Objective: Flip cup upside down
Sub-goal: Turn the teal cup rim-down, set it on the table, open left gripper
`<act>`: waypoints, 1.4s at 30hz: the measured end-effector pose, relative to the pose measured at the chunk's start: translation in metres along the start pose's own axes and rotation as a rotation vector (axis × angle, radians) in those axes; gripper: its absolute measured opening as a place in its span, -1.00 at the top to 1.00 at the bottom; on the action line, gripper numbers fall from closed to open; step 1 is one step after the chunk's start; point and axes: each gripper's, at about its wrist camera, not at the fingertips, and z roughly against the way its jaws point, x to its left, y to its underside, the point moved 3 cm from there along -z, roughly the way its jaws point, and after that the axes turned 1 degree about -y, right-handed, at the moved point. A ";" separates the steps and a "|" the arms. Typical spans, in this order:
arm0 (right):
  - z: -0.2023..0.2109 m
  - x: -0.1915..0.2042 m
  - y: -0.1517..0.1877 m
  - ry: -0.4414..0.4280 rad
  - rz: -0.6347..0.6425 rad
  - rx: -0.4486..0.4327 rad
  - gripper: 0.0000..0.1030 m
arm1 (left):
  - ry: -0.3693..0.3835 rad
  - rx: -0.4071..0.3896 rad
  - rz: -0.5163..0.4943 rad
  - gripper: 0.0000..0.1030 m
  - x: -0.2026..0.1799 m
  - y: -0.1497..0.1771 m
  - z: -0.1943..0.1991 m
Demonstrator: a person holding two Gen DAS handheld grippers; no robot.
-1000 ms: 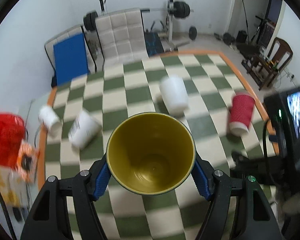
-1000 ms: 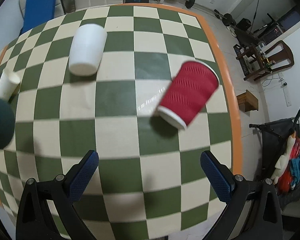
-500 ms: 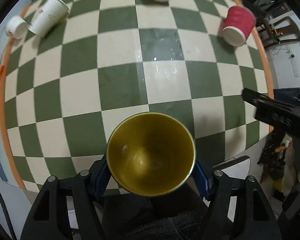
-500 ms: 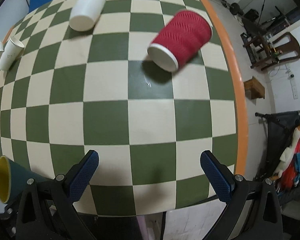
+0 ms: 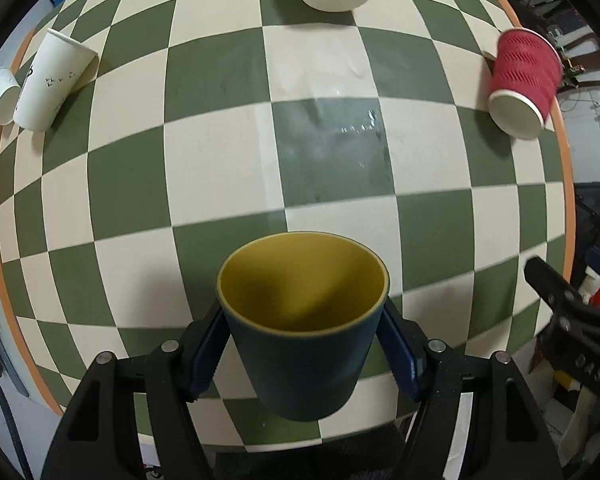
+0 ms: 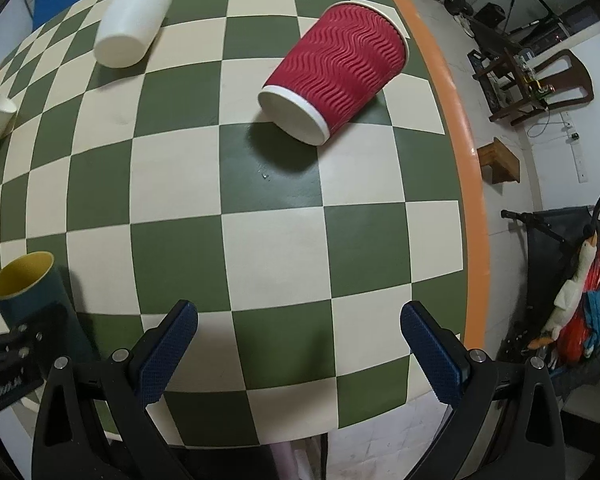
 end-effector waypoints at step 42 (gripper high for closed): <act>0.073 0.056 0.030 -0.277 0.033 -0.077 -1.00 | -0.055 -0.175 0.123 -0.77 0.081 0.049 0.094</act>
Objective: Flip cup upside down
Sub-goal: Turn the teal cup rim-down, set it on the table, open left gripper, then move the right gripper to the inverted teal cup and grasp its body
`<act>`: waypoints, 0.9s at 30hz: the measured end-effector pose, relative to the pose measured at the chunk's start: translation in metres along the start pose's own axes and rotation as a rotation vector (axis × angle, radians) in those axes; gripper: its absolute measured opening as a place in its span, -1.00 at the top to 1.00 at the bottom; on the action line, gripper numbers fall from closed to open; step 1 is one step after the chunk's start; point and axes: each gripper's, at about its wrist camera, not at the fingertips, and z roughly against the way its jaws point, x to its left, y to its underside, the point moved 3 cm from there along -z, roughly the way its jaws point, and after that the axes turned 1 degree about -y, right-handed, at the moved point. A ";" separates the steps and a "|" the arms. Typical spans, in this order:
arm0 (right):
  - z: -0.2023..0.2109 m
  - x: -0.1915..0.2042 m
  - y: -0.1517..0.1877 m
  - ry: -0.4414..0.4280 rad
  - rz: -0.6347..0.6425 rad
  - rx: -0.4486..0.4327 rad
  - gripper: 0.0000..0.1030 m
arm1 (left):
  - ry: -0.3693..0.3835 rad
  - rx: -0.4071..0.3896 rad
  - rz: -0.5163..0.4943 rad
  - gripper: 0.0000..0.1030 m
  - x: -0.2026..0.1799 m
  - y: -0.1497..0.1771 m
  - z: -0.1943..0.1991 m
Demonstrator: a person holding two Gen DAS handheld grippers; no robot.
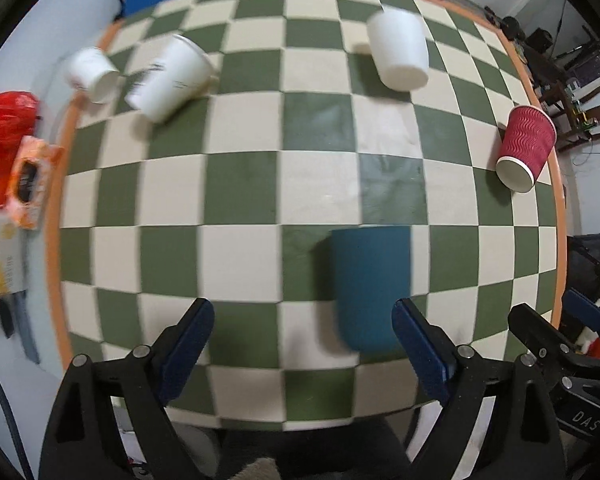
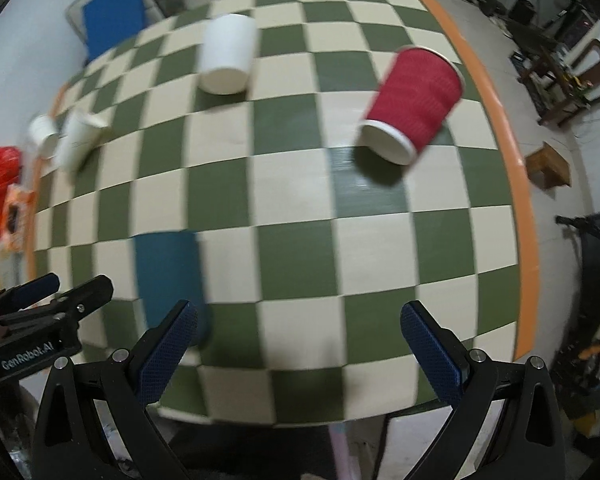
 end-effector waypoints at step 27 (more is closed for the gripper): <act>-0.033 0.083 0.018 -0.107 -0.107 0.067 -0.49 | -0.052 -0.107 0.131 -0.93 0.110 0.022 0.010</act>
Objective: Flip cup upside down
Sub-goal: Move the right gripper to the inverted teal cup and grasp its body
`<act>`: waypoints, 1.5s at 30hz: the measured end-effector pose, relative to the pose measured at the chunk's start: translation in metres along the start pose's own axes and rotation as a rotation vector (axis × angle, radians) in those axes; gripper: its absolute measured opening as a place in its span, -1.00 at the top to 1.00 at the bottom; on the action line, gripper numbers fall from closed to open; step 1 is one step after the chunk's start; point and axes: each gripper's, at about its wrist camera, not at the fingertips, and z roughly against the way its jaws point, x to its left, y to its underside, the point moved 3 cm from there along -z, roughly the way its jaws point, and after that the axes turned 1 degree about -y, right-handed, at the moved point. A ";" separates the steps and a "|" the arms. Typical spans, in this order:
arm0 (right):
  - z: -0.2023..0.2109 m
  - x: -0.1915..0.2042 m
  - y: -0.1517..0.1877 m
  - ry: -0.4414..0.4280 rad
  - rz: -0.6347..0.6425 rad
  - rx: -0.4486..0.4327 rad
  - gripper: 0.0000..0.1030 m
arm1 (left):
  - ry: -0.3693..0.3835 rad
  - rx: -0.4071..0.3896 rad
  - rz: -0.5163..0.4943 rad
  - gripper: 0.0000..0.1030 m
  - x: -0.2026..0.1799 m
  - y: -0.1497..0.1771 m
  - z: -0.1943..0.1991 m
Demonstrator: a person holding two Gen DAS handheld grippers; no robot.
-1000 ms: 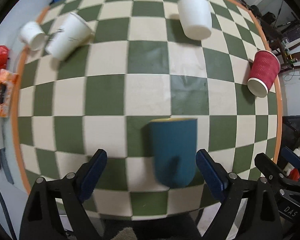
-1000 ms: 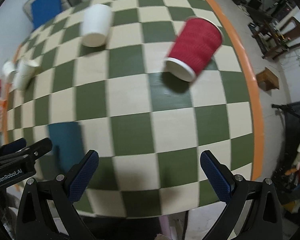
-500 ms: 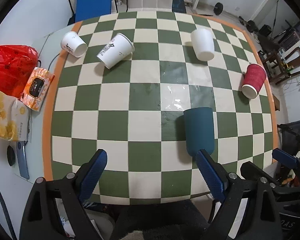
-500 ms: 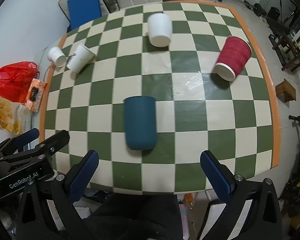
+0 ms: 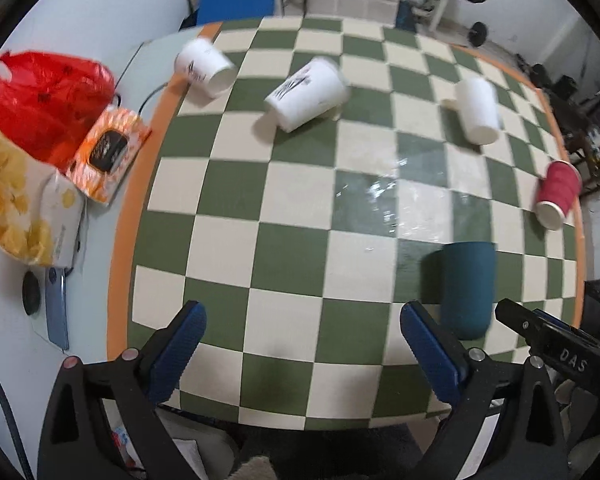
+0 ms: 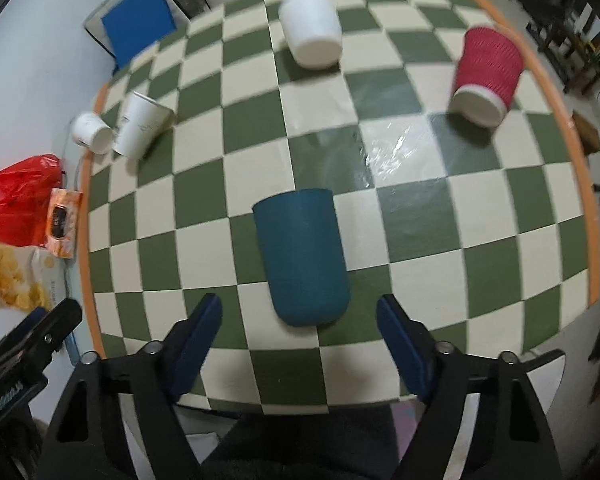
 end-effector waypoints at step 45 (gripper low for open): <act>-0.121 -0.005 0.079 1.015 3.180 0.176 -0.87 | -0.019 0.167 0.264 -0.94 0.017 0.036 -0.113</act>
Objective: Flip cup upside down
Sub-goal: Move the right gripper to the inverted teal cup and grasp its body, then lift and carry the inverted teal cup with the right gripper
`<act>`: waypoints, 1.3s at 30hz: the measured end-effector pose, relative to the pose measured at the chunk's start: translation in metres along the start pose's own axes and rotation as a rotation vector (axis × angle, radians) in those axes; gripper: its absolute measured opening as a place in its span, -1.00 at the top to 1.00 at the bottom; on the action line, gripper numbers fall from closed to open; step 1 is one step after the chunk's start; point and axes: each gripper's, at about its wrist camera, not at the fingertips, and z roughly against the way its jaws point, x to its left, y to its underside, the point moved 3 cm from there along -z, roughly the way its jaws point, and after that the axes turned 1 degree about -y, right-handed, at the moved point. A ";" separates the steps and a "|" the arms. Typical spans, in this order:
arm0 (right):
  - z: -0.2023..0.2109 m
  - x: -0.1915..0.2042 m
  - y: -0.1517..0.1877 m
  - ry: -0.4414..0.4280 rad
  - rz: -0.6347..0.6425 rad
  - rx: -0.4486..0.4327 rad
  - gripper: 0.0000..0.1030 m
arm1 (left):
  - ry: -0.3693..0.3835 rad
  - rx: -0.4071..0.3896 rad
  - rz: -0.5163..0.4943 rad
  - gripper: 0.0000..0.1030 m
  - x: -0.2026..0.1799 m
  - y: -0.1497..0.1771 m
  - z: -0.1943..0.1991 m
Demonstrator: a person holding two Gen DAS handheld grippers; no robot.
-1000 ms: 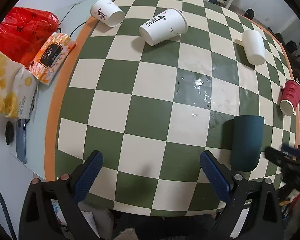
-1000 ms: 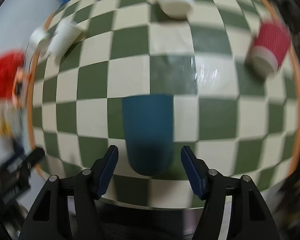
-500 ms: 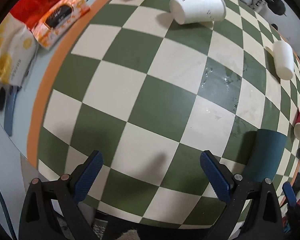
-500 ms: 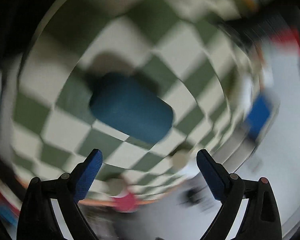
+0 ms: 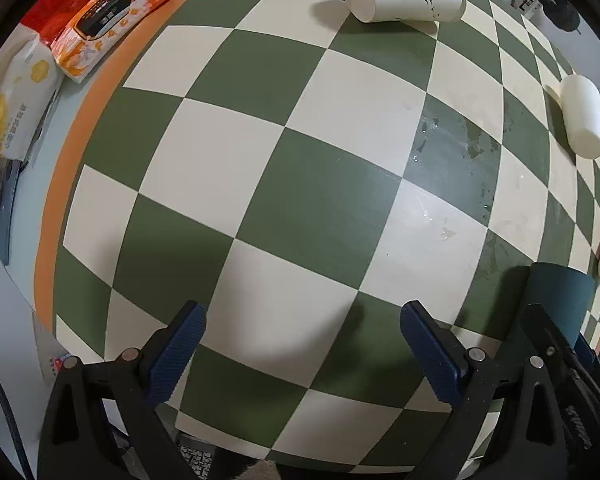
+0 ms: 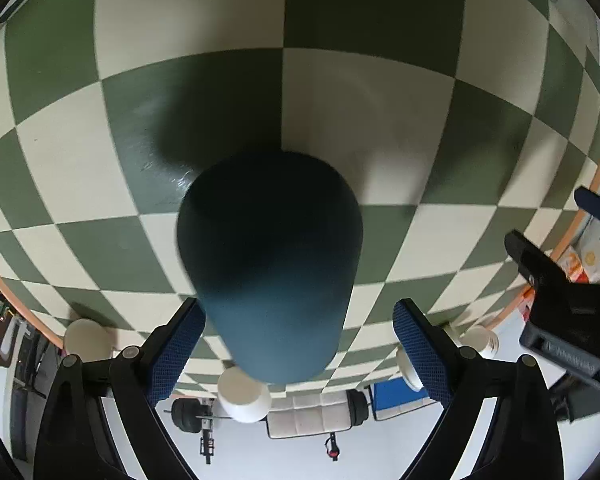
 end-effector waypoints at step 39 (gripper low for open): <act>-0.088 -0.064 0.176 -0.742 -1.203 -0.158 -0.39 | -0.033 -0.081 -0.128 -0.93 -0.040 -0.042 0.047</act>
